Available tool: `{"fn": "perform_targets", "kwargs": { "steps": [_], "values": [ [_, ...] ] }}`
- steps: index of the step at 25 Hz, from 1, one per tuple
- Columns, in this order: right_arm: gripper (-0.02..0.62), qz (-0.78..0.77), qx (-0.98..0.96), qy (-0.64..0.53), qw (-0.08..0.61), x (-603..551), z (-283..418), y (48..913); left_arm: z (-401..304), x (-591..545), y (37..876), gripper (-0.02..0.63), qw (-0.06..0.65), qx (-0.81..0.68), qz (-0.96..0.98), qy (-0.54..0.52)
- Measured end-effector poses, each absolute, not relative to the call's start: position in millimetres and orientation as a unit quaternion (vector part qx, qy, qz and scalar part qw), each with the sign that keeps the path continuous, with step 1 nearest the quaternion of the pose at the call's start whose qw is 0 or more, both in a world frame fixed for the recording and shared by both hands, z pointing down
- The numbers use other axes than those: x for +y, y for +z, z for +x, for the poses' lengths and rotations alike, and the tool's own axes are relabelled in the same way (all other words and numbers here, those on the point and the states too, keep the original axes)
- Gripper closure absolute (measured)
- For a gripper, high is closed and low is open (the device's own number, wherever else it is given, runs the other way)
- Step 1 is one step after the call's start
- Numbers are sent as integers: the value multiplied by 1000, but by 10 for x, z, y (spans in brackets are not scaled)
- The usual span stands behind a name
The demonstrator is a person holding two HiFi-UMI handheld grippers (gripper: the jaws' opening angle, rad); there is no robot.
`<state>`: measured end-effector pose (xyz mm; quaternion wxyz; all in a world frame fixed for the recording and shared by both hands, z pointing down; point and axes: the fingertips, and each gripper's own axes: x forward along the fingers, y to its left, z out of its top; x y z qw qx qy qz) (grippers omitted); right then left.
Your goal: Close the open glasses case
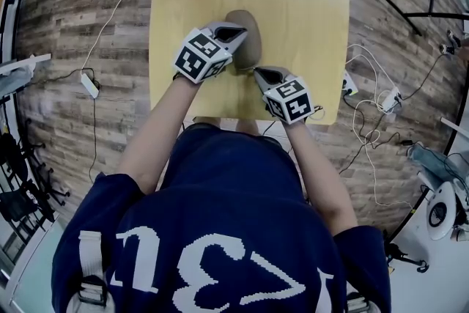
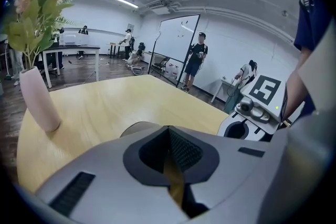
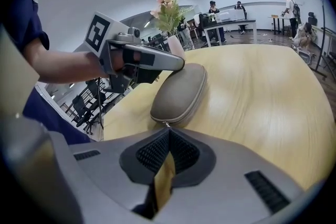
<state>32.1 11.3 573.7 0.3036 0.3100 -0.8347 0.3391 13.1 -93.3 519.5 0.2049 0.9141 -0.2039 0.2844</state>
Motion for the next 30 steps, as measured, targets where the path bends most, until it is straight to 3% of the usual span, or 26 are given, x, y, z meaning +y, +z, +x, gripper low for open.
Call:
{"fn": "perform_targets", "kwargs": {
  "steps": [6,10,13,18,21,30],
  "values": [
    [572,340,-823,348,292,-68,744,5685,129,-924,5187,594,207,-198,917,279],
    [567,299,-825,376,298,46,553,5758,129,-933,5189,594,212,-203,917,271],
    [480,279,-824,385,309,144,336,5828,131,-929,5189,594,215,-204,917,268],
    [490,294,-819,383,310,93,257,5823,126,-937,5183,594,220,-208,916,264],
    [545,279,-826,381,307,139,232,5780,125,-932,5191,594,222,-208,916,262],
    [513,261,-814,457,243,165,158,5761,122,-934,5189,594,222,-210,916,261]
  ]
}}
